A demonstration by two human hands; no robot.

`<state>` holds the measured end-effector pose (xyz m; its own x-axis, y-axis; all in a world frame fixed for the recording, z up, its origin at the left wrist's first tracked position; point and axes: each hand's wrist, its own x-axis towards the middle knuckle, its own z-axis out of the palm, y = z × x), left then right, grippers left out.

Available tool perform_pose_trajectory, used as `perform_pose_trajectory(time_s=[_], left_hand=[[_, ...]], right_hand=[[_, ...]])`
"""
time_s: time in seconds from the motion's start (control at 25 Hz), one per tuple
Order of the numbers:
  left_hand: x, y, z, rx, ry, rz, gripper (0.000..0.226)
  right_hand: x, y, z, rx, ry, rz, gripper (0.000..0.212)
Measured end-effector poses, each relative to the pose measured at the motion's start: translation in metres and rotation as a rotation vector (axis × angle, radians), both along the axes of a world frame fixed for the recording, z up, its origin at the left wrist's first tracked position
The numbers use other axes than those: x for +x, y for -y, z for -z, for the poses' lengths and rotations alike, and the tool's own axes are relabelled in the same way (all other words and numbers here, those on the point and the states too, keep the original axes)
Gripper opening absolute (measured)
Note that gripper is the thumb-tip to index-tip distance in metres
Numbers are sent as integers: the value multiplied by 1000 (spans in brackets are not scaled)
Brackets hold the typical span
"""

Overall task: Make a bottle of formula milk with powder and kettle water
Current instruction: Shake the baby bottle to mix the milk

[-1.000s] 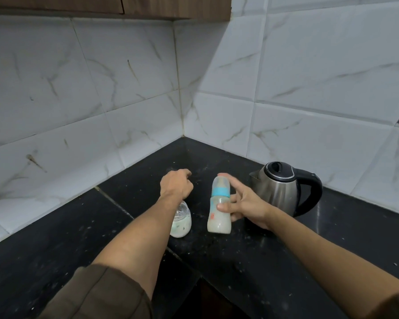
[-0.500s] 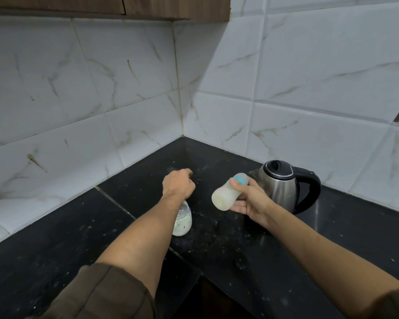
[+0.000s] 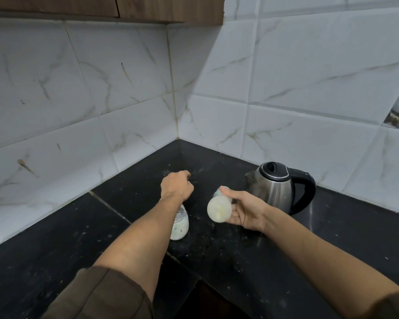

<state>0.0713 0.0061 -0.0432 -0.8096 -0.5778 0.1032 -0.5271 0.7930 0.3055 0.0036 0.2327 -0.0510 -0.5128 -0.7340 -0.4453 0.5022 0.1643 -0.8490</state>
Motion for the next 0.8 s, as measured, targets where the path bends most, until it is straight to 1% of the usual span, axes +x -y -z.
perform_pose_trajectory(time_s=[0.08, 0.2, 0.24, 0.28, 0.36, 0.4, 0.44, 0.52, 0.56, 0.6, 0.64, 0.72, 0.76, 0.8], left_hand=[[2, 1, 0, -5, 1, 0, 44], [4, 3, 1, -2, -9, -7, 44], [5, 3, 1, 2, -8, -10, 43], [5, 2, 1, 5, -6, -13, 43], [6, 2, 1, 6, -5, -16, 43], [6, 2, 2, 6, -6, -14, 43], [6, 1, 2, 6, -7, -12, 44], [6, 0, 2, 9, -3, -8, 44], [6, 0, 2, 12, -3, -10, 45], [6, 0, 2, 14, -2, -10, 45], [5, -1, 1, 14, -1, -8, 46], [4, -3, 1, 11, -1, -1, 45], [3, -4, 1, 9, -3, 3, 45], [3, -5, 1, 6, -5, 6, 44]], right_hand=[[2, 1, -3, -22, -57, -26, 61], [-3, 1, -6, -15, 35, 177, 61], [-3, 2, -7, -10, 52, 185, 59], [-2, 2, -7, 0, 47, 127, 59], [1, 1, -4, 11, -26, -26, 60], [3, 1, -3, 4, -52, -50, 61], [3, 1, -4, -6, -46, -27, 61], [1, 2, -4, -14, 24, 131, 55], [0, 4, -5, -7, 43, 172, 54], [1, 4, -5, -1, 48, 156, 56], [1, 4, -6, 2, 31, 89, 58], [2, 3, -4, -20, -57, -56, 58], [2, 2, -6, -33, -80, -63, 57], [1, 3, -8, -36, -72, -16, 57]])
